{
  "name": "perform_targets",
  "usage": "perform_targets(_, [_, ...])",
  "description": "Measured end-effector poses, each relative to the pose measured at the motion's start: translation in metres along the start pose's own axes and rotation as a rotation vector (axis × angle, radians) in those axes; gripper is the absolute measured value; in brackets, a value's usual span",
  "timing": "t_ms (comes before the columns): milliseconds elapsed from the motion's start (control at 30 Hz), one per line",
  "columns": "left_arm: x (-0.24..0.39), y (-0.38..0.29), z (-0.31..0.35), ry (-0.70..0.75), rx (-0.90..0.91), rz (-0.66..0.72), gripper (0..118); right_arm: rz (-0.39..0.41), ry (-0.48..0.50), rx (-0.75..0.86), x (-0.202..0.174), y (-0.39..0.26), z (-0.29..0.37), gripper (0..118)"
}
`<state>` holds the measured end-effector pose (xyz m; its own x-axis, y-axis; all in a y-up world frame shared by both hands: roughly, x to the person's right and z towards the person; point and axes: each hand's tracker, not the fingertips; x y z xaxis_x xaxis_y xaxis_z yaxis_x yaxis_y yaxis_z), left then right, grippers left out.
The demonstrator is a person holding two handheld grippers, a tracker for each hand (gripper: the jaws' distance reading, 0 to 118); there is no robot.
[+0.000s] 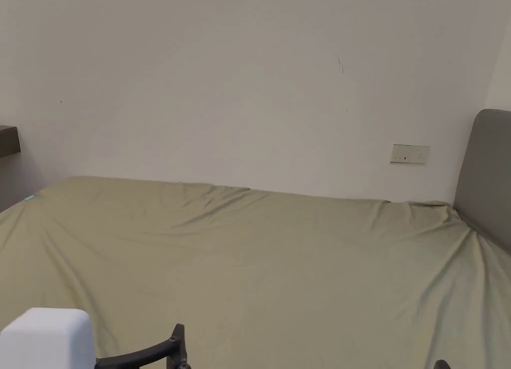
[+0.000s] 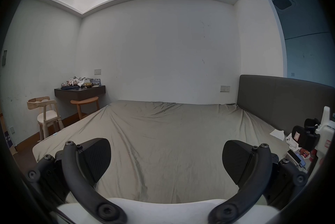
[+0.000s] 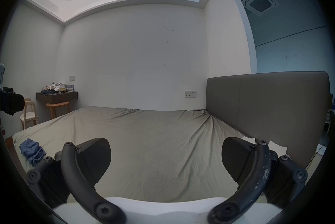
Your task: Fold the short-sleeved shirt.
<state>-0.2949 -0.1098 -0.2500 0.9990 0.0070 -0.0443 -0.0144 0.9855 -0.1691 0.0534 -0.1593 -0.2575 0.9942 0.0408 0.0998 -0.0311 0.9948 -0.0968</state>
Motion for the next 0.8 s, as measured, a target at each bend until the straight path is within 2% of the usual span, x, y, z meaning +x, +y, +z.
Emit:
perform_targets(233, [0.003,0.0,-0.003,-0.008,-0.006,-0.021,118,0.007,0.007,-0.006,-0.002,0.0,-0.003,118])
perform_targets(400, [-0.001,0.002,-0.007,-0.029,-0.018,0.025,118,0.009,0.006,-0.004,-0.003,0.0,-0.006,118])
perform_targets(800, [0.002,0.001,-0.013,-0.01,-0.018,-0.005,118,0.013,0.023,-0.017,-0.007,0.0,-0.014,118])
